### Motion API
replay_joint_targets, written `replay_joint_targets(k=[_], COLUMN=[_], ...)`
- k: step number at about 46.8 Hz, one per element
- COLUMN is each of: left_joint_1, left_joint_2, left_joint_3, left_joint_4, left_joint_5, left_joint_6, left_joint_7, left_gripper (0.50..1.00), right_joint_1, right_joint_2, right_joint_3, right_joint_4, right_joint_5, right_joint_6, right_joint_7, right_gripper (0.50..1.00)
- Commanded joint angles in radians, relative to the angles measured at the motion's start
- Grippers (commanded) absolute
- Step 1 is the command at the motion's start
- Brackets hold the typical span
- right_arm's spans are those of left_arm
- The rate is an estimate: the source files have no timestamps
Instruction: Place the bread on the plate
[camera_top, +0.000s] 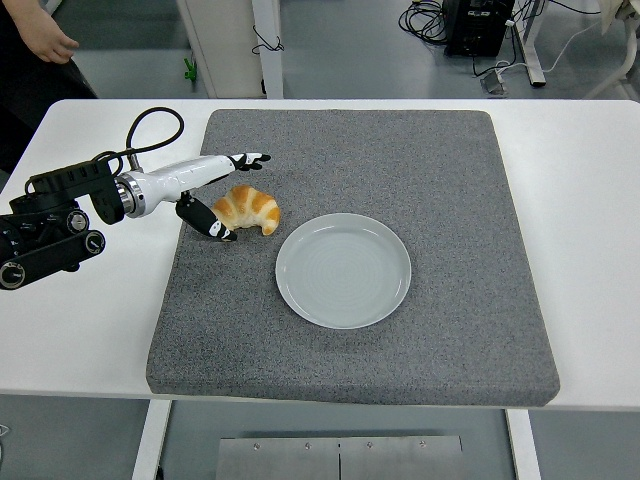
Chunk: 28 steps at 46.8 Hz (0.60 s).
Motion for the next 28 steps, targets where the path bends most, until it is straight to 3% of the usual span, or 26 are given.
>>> replay_joint_targets(k=[1, 28], left_joint_1=[0.005, 0.037], left_joint_2=[-0.004, -0.058], left_joint_3=[0.0, 0.014], left_joint_4=[0.002, 0.059], left_joint_5=[0.0, 0.001], left_joint_6=[0.012, 0.066], left_joint_7=[0.0, 0.012], left_gripper=[0.966, 0.96], right_joint_1=[0.0, 0.0], right_joint_2=[0.0, 0.0], right_joint_3=[0.0, 0.0], right_joint_4=[0.0, 0.0], right_joint_5=[0.0, 0.0], right_joint_6=[0.0, 0.0], right_joint_7=[0.0, 0.0], right_gripper=[1.0, 1.0])
